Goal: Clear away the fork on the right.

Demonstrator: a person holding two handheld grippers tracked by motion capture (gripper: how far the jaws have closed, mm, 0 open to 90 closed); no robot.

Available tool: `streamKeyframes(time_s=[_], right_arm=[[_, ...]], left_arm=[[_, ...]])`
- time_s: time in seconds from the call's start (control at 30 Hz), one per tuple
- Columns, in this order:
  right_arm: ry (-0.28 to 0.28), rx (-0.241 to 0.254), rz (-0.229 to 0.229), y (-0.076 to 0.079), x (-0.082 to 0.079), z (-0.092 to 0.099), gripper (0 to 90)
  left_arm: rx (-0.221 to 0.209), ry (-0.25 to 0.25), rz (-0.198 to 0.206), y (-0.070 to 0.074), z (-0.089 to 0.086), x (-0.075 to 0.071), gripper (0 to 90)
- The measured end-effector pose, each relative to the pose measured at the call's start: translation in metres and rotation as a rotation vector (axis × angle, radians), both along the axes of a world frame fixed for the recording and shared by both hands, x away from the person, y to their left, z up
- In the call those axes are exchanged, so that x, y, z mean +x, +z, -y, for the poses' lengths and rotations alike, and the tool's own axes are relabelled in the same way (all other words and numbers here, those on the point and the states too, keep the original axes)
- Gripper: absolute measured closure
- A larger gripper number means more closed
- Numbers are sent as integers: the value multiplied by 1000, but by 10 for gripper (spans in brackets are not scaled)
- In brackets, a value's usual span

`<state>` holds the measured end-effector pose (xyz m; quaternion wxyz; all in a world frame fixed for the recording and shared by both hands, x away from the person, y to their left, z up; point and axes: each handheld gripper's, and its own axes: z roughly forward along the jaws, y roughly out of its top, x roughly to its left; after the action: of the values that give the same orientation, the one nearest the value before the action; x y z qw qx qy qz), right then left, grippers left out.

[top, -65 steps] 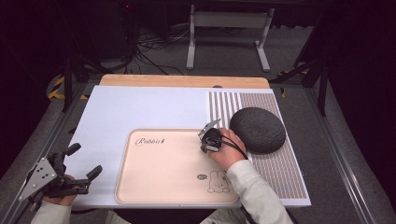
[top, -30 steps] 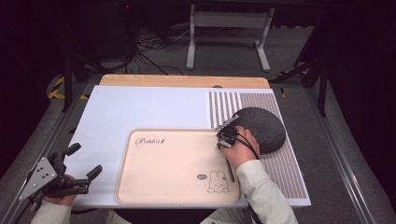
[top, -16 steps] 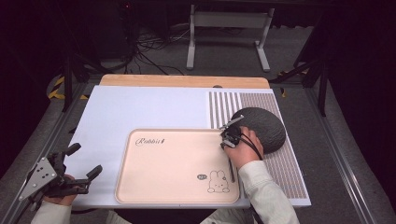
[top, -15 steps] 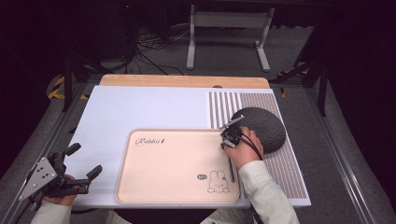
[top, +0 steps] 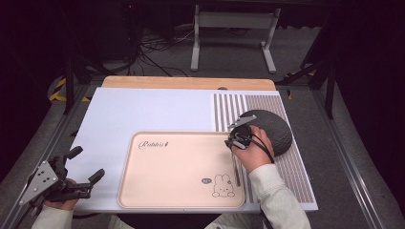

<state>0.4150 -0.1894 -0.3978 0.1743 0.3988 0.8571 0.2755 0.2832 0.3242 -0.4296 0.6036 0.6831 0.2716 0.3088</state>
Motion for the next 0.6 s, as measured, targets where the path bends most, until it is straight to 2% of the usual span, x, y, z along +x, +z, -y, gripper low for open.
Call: streamKeyframes(time_s=[0.07,0.1,0.13,0.27,0.4,0.43,0.47,0.6], right_arm=[[7,20,47,7,-4,4,594],[12,47,77,11,-6,7,504],[15,74,103,12,-7,9,453],[25,127,186,19,-15,21,289],[32,192,236,22,-22,33,230],[45,207,266,24,-26,39,214],[45,207,266,24,-26,39,214],[67,260,312,29,-37,53,194]], left_arm=[[0,0,-2,0,0,0,7],[4,3,-2,0,0,0,7],[7,3,-3,0,0,0,6],[4,6,-3,0,0,0,6],[12,2,-4,0,1,0,6],[12,2,-6,0,0,0,6],[10,2,-6,0,1,0,6],[8,5,-6,0,0,0,6]])
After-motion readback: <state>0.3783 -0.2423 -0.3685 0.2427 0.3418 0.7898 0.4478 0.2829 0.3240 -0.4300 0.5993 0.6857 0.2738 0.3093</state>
